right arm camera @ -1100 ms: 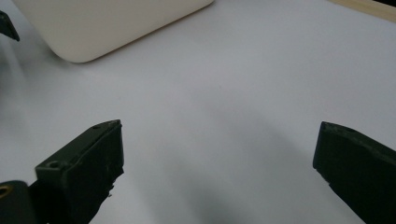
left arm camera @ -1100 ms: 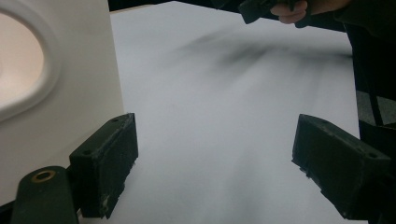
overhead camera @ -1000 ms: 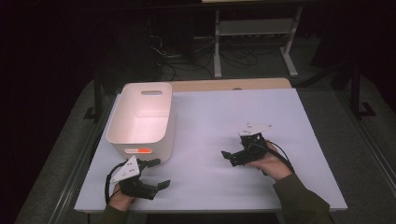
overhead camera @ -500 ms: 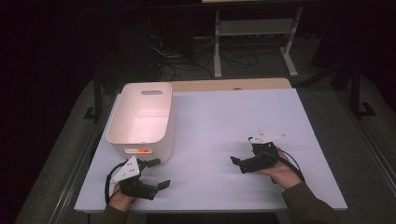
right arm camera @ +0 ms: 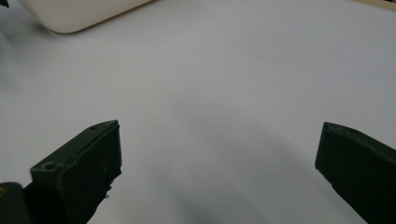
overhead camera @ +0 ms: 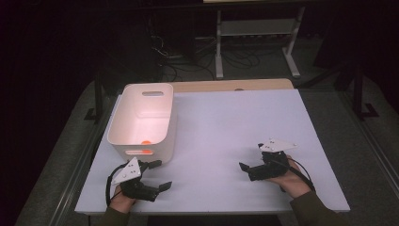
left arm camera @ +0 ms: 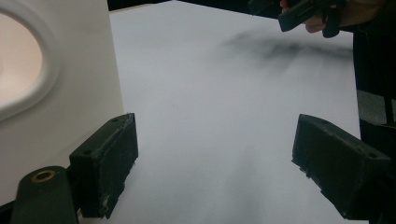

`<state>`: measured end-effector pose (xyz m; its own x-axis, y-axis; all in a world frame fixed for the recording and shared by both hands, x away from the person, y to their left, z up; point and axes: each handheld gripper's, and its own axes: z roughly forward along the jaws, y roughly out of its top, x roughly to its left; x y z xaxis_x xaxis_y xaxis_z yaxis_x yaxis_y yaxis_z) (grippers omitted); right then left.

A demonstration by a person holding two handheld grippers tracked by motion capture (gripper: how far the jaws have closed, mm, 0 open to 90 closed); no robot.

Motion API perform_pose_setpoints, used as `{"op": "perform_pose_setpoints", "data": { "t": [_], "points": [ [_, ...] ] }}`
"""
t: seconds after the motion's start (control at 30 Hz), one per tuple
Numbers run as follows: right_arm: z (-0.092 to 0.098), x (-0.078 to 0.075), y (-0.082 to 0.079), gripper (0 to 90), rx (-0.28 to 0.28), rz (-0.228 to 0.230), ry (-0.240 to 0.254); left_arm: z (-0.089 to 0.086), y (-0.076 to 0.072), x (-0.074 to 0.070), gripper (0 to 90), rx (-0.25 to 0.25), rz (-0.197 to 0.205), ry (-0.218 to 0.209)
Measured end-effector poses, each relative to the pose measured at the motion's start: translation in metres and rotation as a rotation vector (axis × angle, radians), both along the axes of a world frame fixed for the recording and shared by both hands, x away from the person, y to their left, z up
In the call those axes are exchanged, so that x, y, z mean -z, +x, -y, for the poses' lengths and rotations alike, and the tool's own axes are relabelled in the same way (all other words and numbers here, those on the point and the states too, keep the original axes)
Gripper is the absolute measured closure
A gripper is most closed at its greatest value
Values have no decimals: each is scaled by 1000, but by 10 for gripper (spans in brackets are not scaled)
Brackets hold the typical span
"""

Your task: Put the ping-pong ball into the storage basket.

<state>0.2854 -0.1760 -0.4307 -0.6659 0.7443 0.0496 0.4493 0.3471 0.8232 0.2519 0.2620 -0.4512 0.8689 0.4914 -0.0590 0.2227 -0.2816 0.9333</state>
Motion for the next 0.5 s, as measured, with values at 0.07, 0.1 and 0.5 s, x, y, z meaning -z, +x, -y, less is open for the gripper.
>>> {"op": "perform_pose_setpoints", "data": {
  "t": [0.07, 0.1, 0.5],
  "points": [
    [1, 1, -2, 0, 4, 3, -5, 0, 0, 0, 141, 0, 0, 1],
    [3, 1, -4, 0, 9, 7, -5, 0, 0, 0, 142, 0, 0, 3],
    [21, 7, -15, 0, 58, 35, 1, 0, 0, 0, 141, 2, 3, 7]
  ]
}}
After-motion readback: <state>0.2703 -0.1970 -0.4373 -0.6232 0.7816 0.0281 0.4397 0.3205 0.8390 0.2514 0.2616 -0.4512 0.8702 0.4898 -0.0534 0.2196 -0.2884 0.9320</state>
